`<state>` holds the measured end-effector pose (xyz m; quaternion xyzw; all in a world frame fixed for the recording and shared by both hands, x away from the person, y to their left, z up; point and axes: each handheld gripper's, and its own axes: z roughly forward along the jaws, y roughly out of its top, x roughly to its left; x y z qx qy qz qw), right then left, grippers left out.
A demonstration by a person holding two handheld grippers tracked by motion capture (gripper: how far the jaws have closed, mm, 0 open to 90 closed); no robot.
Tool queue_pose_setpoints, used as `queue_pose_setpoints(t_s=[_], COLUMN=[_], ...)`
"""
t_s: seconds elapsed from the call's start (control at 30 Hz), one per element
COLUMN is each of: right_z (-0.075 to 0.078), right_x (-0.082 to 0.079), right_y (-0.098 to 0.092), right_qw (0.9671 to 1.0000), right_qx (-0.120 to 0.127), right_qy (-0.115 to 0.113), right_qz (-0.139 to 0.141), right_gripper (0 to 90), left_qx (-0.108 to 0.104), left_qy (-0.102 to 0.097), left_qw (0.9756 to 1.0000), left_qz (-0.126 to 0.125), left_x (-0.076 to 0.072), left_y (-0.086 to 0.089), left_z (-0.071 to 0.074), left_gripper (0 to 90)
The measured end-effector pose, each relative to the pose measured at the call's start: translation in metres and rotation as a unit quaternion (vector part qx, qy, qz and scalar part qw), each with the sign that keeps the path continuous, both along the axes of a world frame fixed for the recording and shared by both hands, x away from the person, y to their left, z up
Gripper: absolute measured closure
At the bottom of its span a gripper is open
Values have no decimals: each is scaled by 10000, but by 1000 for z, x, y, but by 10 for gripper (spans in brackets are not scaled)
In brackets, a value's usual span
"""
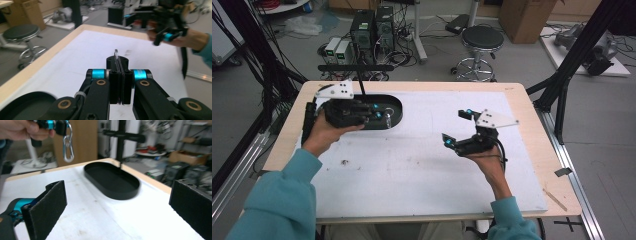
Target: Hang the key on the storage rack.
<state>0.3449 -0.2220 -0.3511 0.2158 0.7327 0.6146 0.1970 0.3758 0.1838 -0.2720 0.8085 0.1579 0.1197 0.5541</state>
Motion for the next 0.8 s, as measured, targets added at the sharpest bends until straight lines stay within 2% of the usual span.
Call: queue_pose_setpoints(t_s=[0.13, 0.17, 0.33, 0.57, 0.6, 0.73, 0.8], right_z=[-12, -15, -31, -47, -50, -62, -67], right_x=[-15, -19, -27, -37, -38, -41, -43], right_y=[-29, -36, -62, -74, -75, -81, -85], right_qw=[9991, 9988, 9960, 9932, 9927, 9915, 9907], right_qx=[153, 210, 446, 451, 480, 524, 594], right_qy=[-125, -90, -171, -392, -444, -391, -374], right_qz=[-367, -443, -756, -995, -1018, -1123, -1165], right_gripper=[7, 7, 7, 7, 7, 7, 7], left_qx=[313, 381, 640, 956, 1051, 1212, 1373], left_qy=[-13, -28, 28, 127, 132, 223, 246], left_qw=[9993, 9989, 9964, 9918, 9905, 9875, 9847], left_qz=[204, 279, 562, 842, 880, 987, 1048], left_x=[16, 20, 39, 68, 71, 84, 90], left_y=[12, 14, 24, 29, 28, 27, 28], left_z=[17, 21, 32, 34, 33, 31, 30], left_gripper=[885, 884, 884, 884, 884, 884, 884])
